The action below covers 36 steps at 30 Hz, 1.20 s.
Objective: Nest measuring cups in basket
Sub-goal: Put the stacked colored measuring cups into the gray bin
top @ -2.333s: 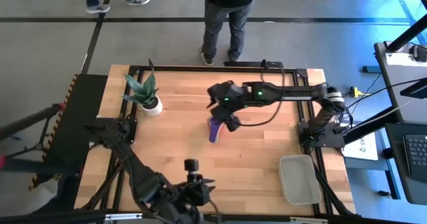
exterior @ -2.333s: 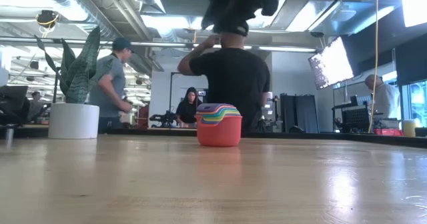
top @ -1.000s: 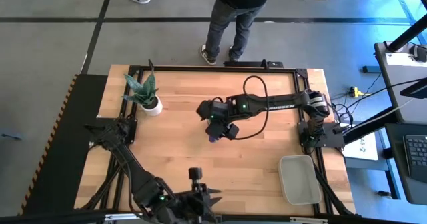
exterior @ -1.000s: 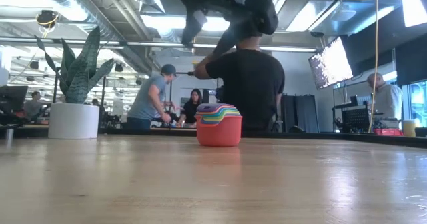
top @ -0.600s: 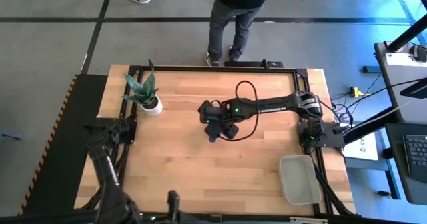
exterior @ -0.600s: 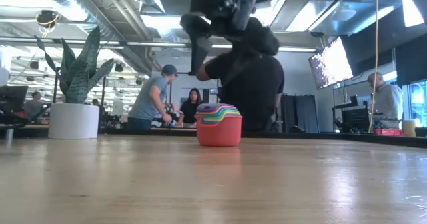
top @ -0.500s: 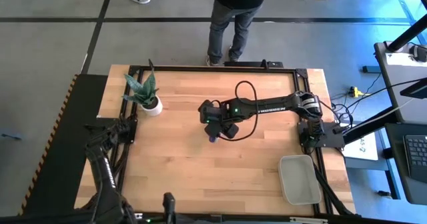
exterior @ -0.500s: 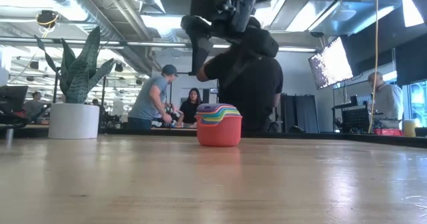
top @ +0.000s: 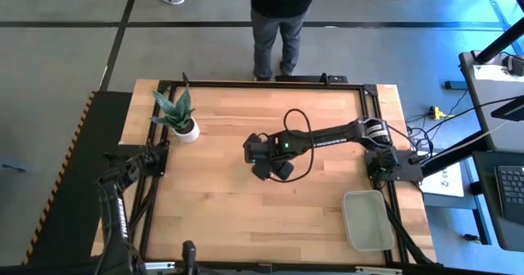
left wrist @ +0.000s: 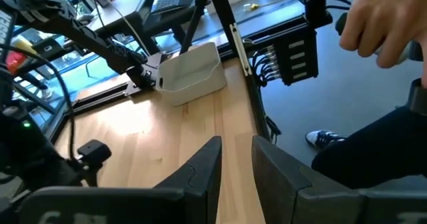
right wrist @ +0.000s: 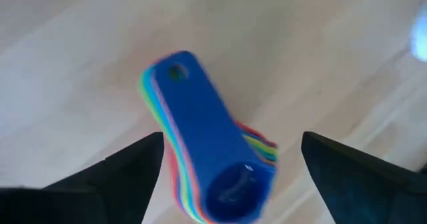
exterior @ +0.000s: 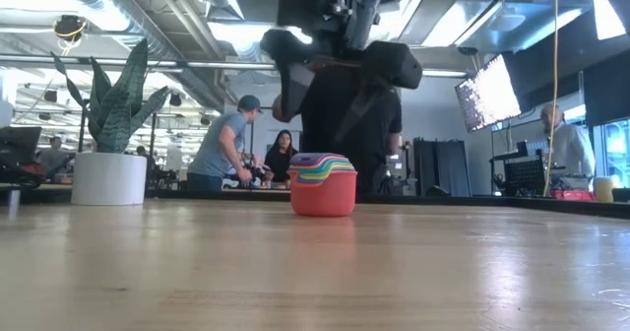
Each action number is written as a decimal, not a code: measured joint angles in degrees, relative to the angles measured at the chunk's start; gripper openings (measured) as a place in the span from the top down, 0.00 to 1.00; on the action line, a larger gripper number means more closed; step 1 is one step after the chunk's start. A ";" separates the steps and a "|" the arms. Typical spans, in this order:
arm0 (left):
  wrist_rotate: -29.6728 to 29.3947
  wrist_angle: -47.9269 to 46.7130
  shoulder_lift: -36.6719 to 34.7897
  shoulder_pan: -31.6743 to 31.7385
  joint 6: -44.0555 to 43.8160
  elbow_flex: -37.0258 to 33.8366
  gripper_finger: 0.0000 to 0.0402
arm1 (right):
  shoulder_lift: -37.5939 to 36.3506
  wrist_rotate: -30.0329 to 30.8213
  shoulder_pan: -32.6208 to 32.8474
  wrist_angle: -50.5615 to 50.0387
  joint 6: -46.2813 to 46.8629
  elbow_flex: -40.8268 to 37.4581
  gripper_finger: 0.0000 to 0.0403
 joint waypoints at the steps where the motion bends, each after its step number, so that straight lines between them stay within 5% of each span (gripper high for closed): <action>1: -0.02 -0.01 -0.06 -0.03 0.00 0.00 0.81 | 0.12 -0.13 0.33 -0.47 0.18 -0.06 0.11; 36: -0.13 -1.06 -0.11 -1.55 -4.19 0.00 0.81 | 6.87 0.03 -0.92 1.82 -2.19 -0.04 0.11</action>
